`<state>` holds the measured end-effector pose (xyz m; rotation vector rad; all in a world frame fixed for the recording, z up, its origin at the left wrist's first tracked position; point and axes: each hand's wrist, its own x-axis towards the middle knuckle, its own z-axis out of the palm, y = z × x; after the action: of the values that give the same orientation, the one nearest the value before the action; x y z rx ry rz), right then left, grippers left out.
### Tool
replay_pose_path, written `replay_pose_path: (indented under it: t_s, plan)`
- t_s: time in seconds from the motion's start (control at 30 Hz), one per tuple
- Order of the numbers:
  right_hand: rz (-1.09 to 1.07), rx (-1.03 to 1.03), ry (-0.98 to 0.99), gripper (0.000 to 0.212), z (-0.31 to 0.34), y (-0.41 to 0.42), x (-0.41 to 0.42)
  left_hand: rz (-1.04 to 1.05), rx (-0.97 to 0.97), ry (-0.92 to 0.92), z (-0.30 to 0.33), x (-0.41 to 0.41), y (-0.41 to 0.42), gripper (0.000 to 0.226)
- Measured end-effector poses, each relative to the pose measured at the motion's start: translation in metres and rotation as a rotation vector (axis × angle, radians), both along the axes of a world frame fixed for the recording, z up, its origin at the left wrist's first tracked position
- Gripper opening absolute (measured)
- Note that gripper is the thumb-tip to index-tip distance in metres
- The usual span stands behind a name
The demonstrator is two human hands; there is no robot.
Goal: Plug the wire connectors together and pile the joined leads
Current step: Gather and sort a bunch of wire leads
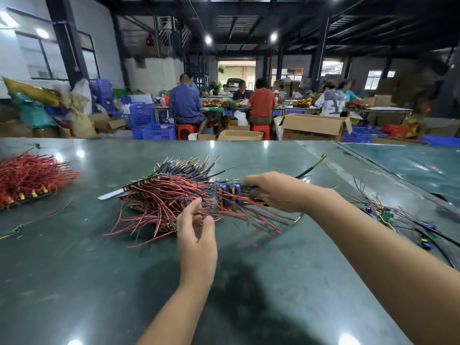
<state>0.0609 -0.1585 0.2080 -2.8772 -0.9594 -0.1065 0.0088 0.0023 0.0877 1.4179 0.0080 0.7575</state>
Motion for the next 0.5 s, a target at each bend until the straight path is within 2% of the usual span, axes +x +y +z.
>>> replay_pose_path:
  t_s: [0.07,0.13,0.23,0.3,0.4,0.5]
  plan:
    - [0.021,-0.136,-0.041,0.013,-0.003,0.001,-0.007,-0.064,0.023,-0.048,0.003,-0.003,0.001,0.028]
    - [0.045,-0.290,-0.091,0.022,-0.007,0.004,-0.012,-0.162,0.089,-0.039,0.004,-0.004,0.001,0.024]
    - [0.093,-0.332,-0.096,0.026,-0.009,0.006,-0.017,-0.312,0.258,0.054,0.000,-0.004,-0.002,0.017]
    - [0.129,-0.356,-0.226,0.032,-0.011,0.005,-0.019,-0.347,0.251,0.091,-0.002,-0.005,-0.004,0.023]
    - [0.210,-0.226,-0.551,0.036,-0.022,-0.005,-0.023,-0.225,0.230,0.048,-0.001,-0.005,-0.002,0.030]
    - [0.302,0.008,-0.908,0.032,-0.048,-0.017,-0.027,-0.014,0.360,-0.037,0.001,-0.007,0.000,0.045]
